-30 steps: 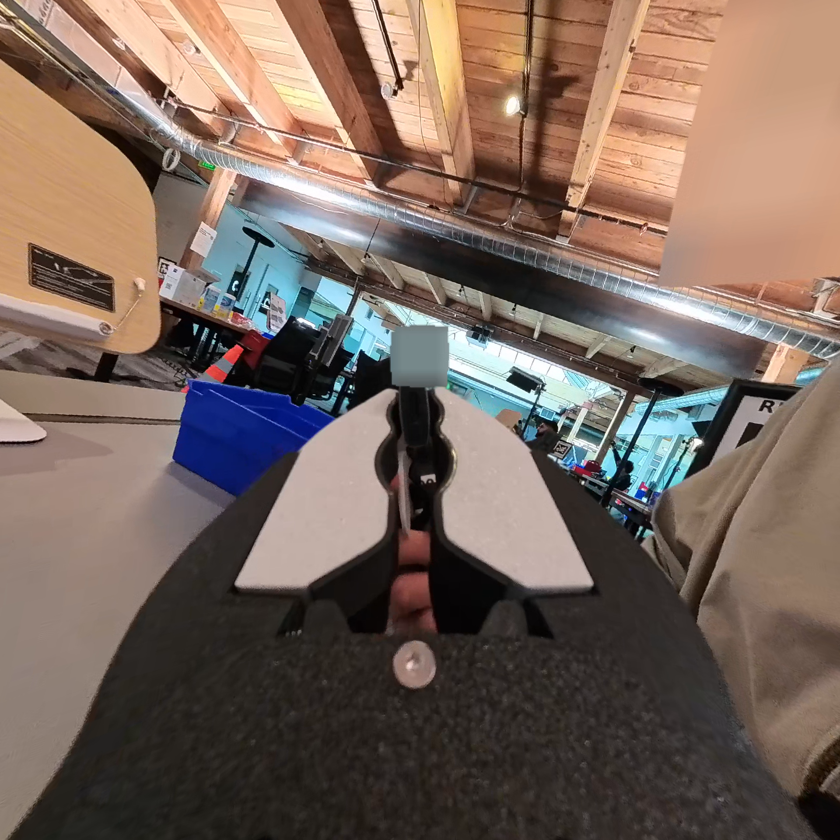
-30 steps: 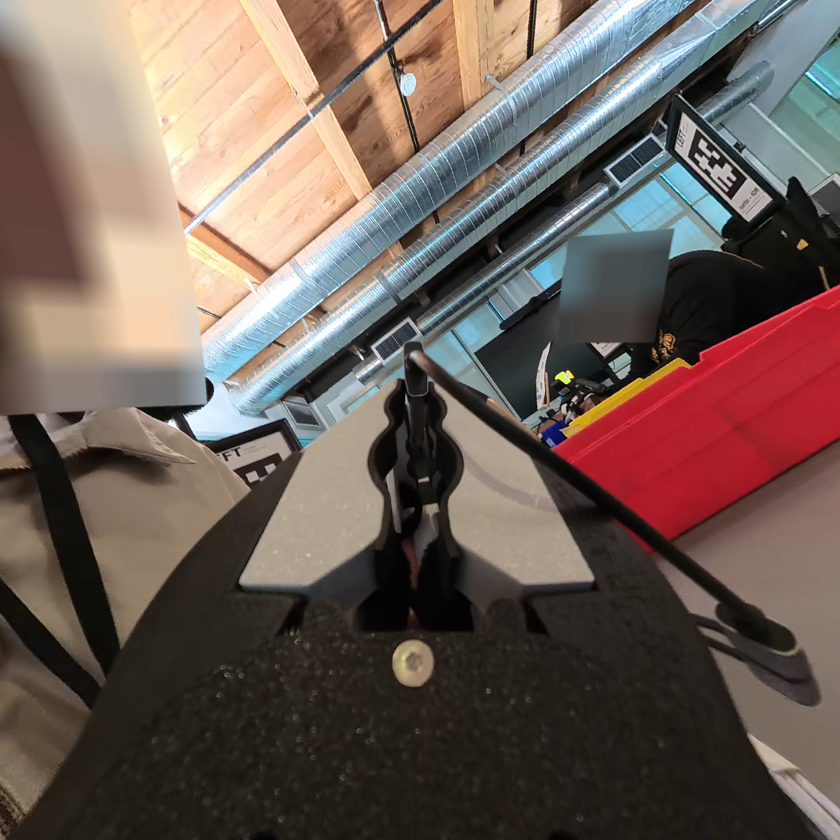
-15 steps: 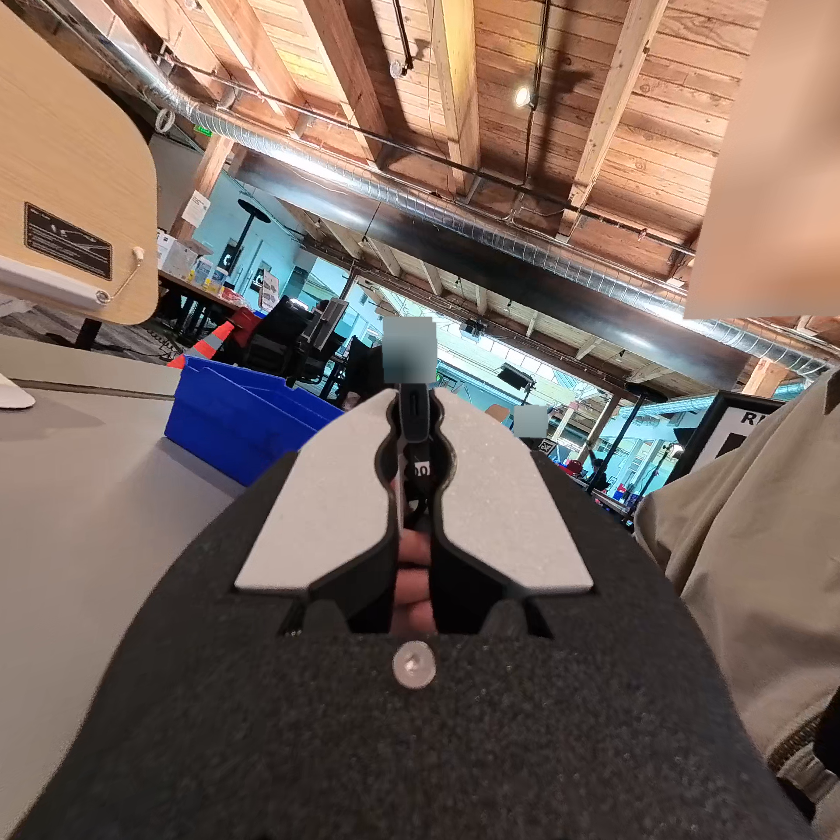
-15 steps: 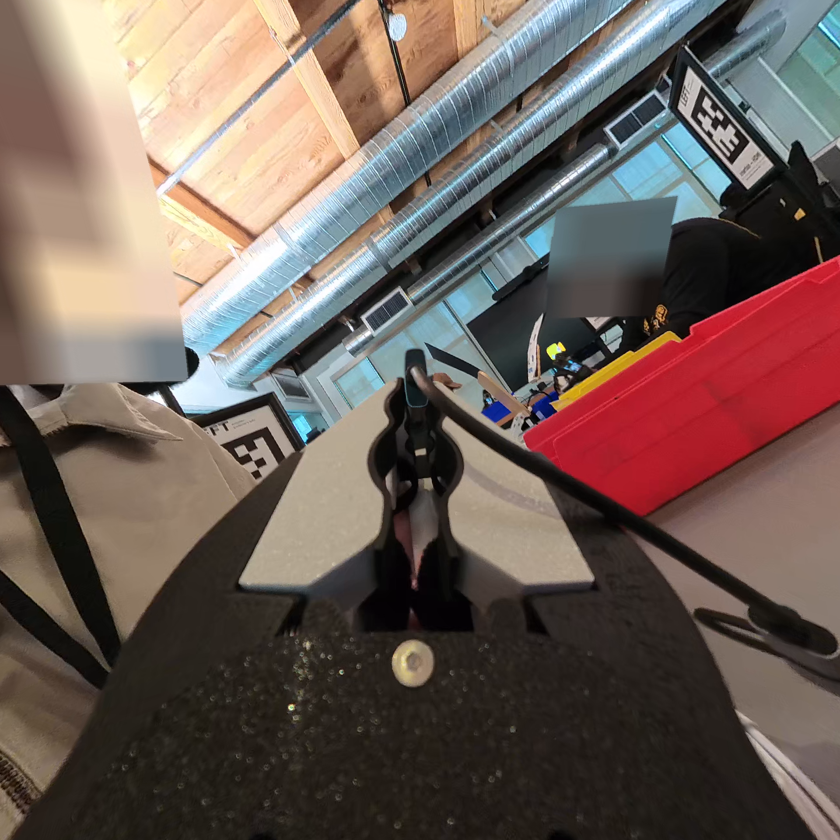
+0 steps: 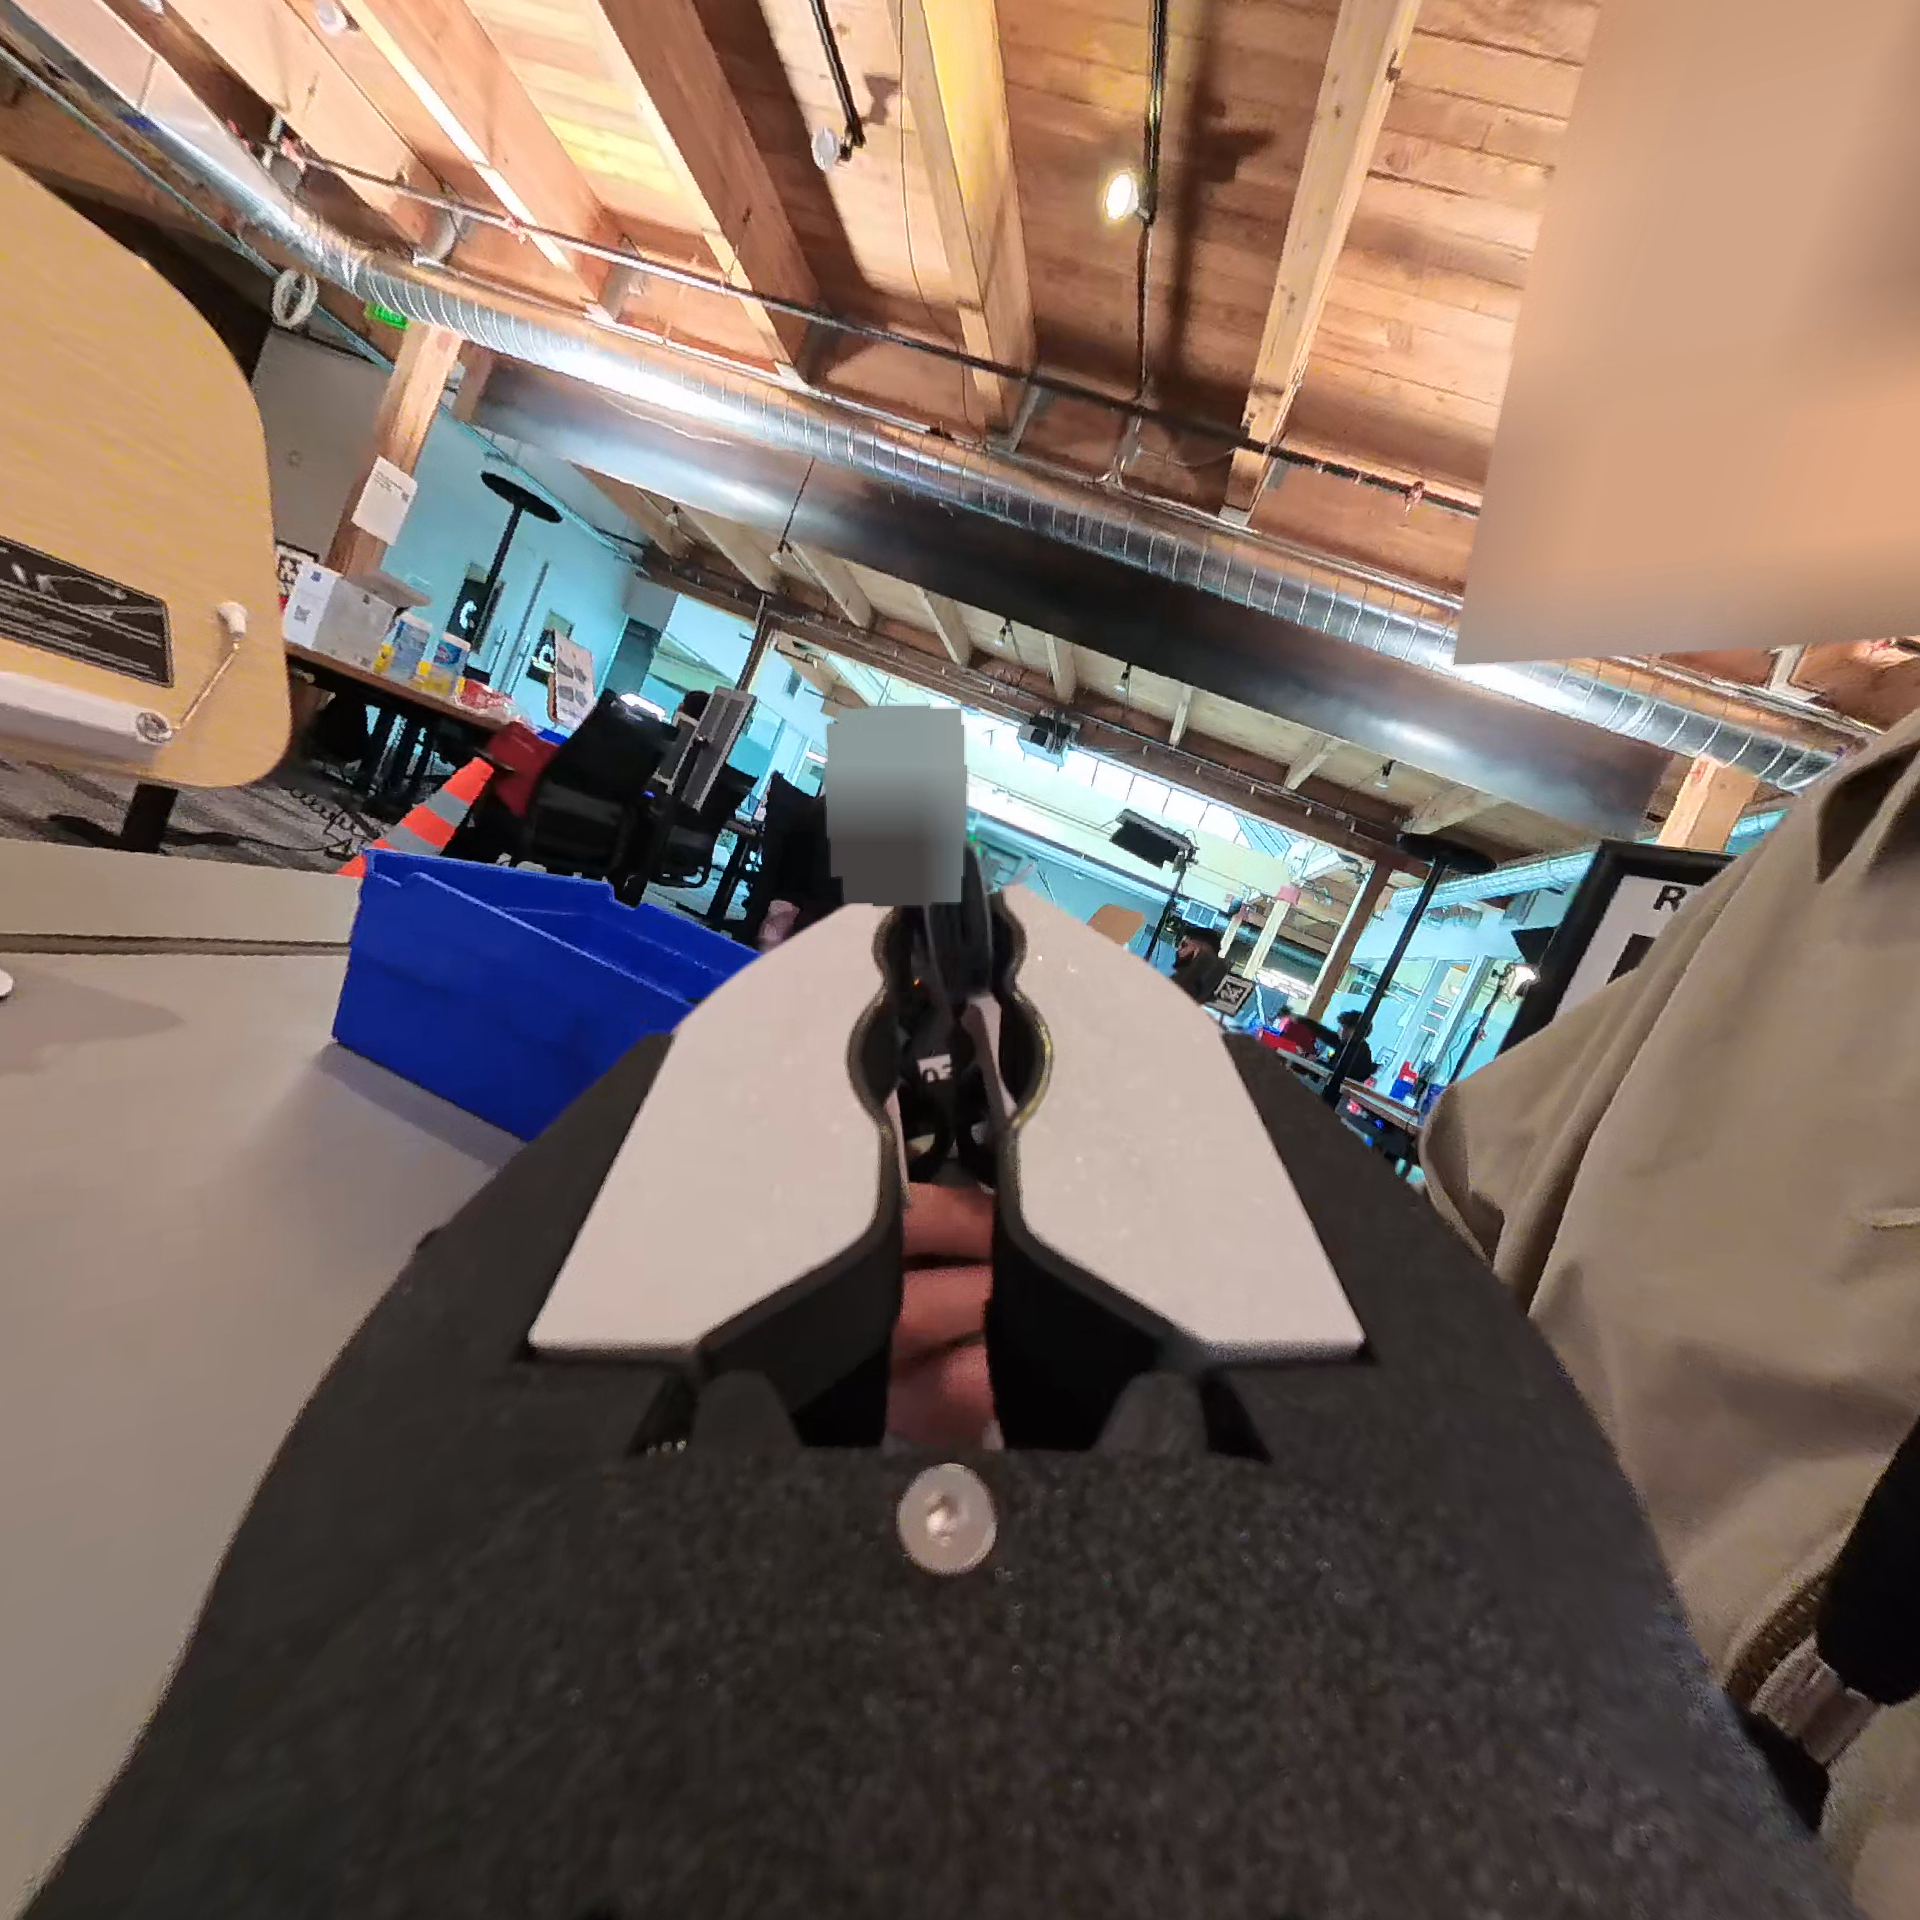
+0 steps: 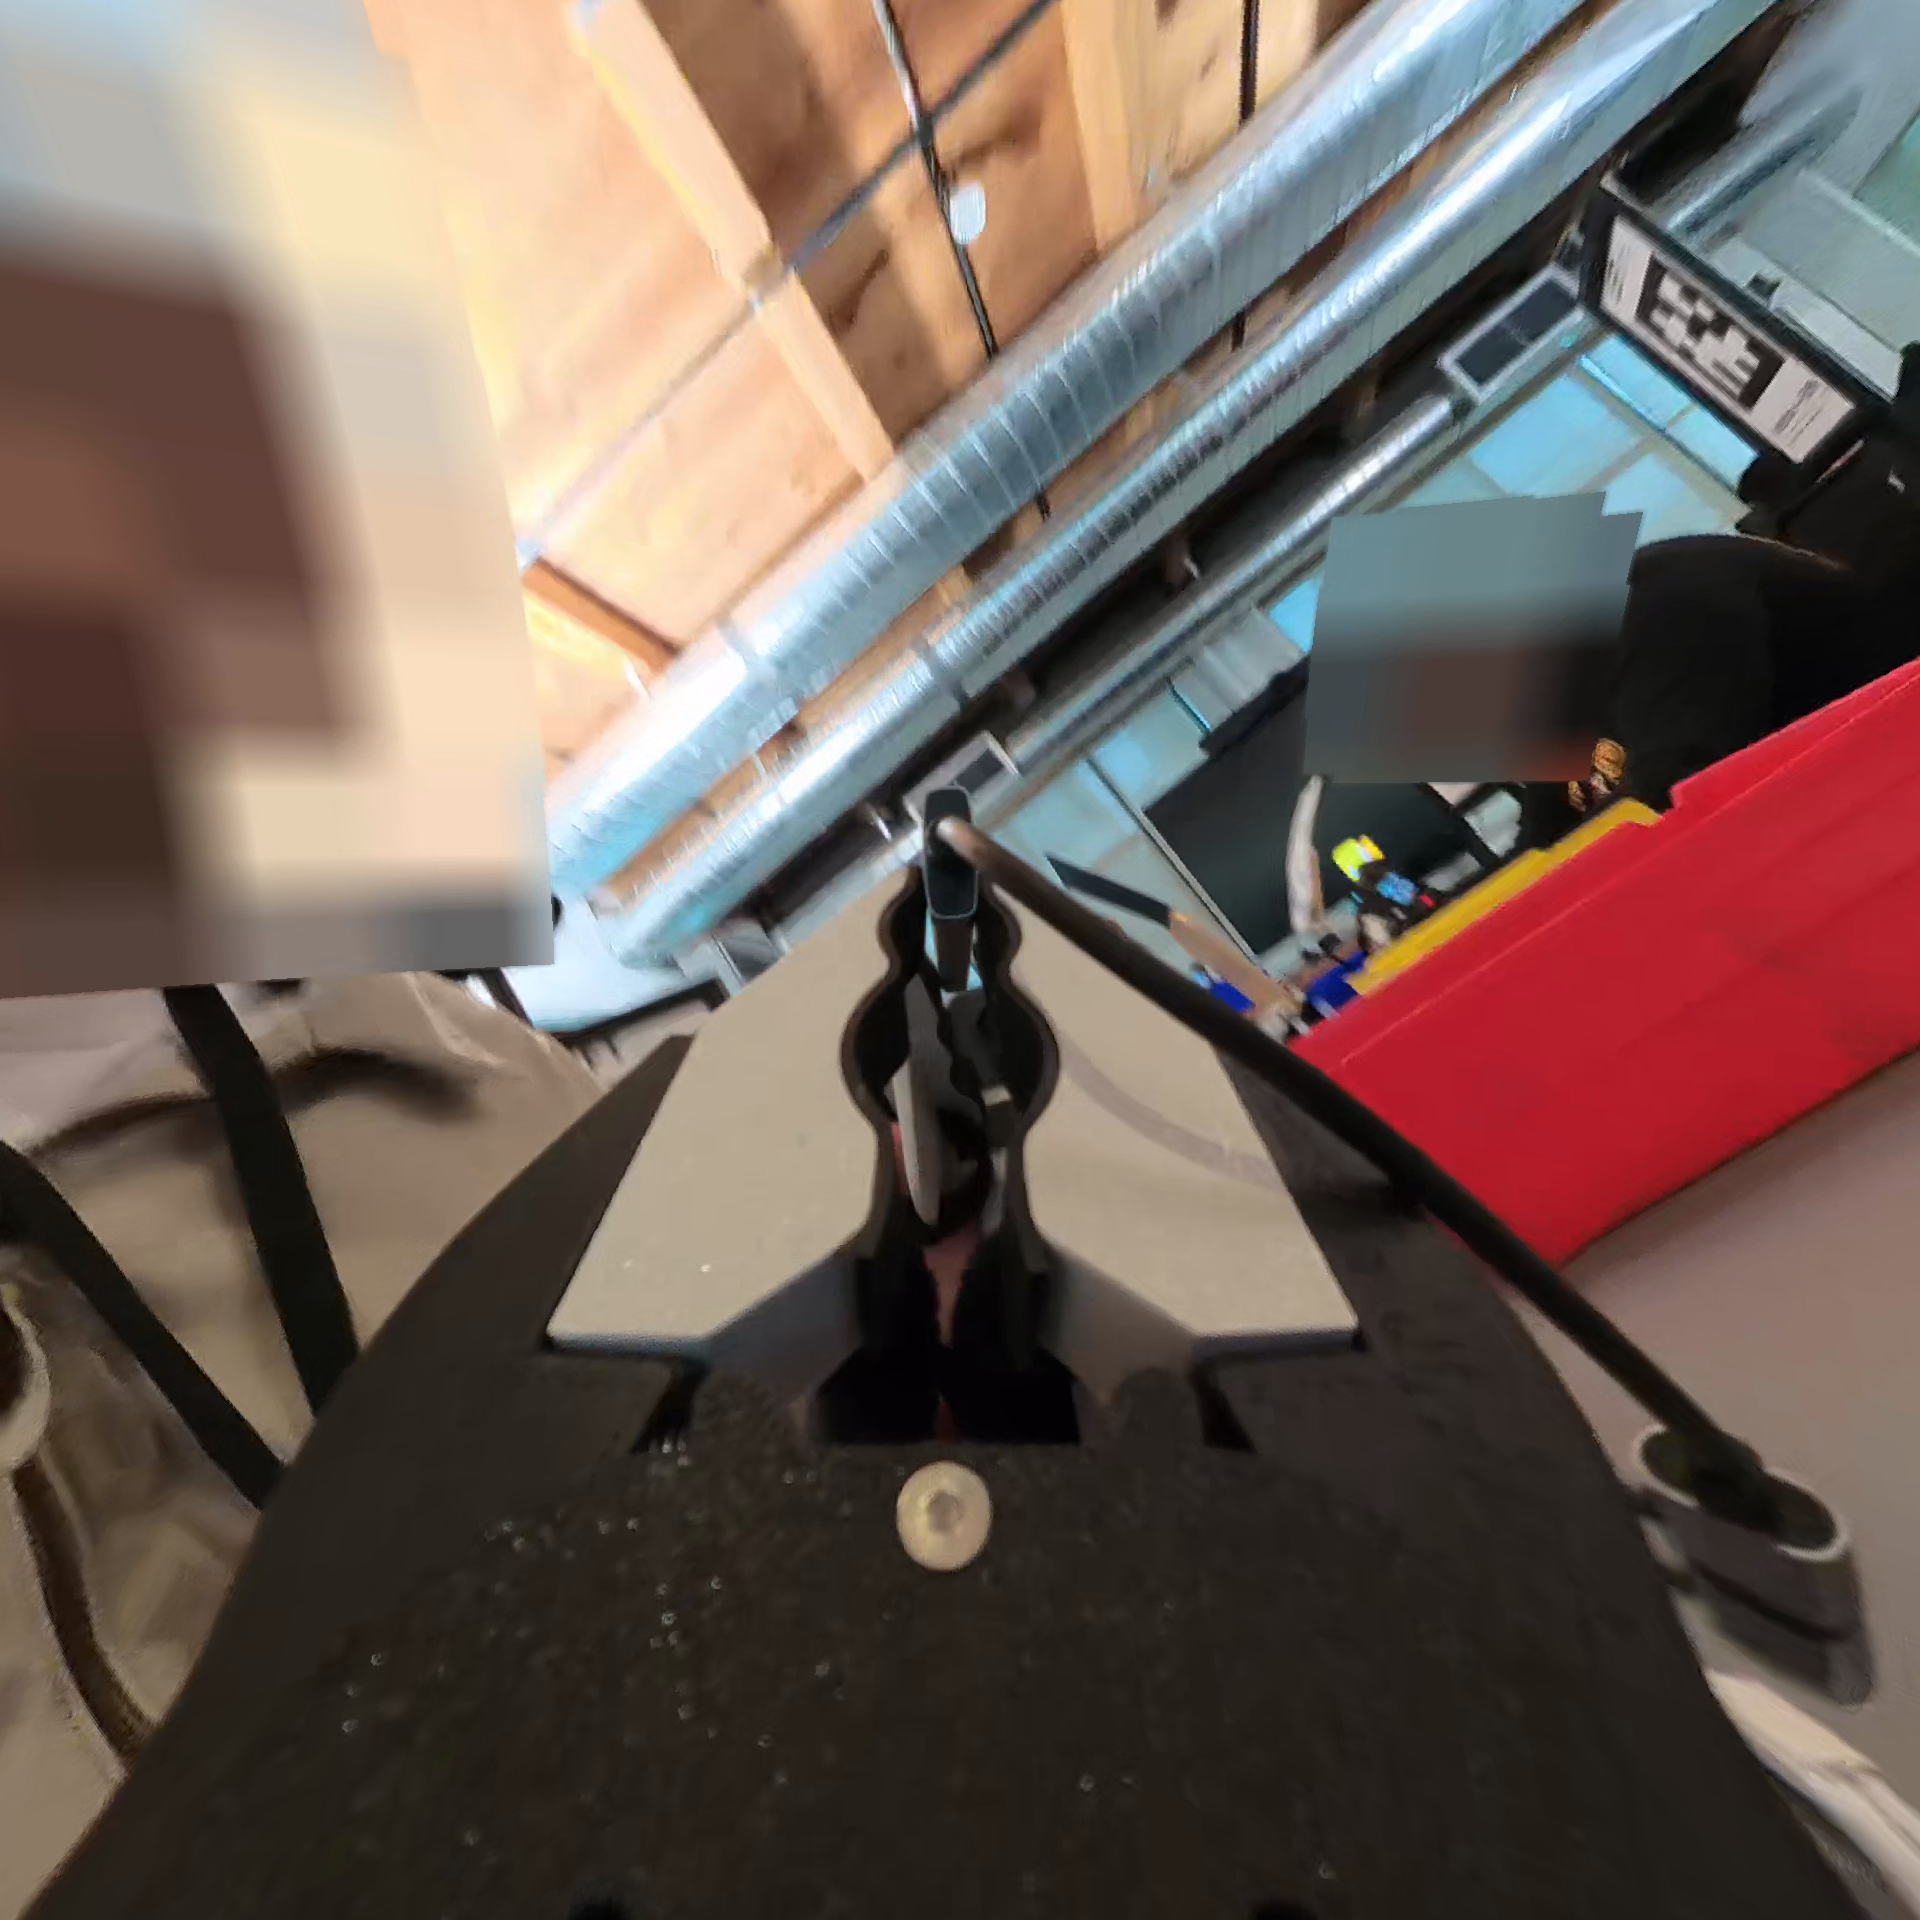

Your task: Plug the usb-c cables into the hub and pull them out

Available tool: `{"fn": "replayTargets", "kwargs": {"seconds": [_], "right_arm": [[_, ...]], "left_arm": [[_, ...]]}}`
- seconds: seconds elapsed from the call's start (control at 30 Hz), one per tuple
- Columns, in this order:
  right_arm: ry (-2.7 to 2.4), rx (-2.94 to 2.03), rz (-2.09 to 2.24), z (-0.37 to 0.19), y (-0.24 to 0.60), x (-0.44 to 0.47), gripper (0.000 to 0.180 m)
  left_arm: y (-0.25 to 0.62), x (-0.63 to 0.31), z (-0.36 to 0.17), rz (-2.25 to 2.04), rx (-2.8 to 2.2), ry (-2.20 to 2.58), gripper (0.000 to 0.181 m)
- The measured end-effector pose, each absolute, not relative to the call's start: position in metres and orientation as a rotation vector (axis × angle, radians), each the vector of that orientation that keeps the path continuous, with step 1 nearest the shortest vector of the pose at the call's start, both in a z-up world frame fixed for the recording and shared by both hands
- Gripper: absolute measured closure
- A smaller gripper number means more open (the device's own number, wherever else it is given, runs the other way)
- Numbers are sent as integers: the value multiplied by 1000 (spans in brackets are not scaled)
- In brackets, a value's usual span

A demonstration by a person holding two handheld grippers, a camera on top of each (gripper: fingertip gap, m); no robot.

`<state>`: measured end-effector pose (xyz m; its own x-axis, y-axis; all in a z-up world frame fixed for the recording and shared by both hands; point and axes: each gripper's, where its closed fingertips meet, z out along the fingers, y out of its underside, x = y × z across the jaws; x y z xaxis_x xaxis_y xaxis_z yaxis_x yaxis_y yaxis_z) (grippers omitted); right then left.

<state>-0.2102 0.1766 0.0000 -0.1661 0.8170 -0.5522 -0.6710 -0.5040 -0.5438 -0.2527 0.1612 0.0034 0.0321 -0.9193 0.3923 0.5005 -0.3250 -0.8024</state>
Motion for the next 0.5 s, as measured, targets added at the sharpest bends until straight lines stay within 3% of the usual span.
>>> {"fn": "replayTargets", "kwargs": {"seconds": [0.5], "right_arm": [[-294, -1038, 1785, -5, 167, -226, 171]], "left_arm": [[160, -250, 6, -1539, -1110, 462, 171]]}}
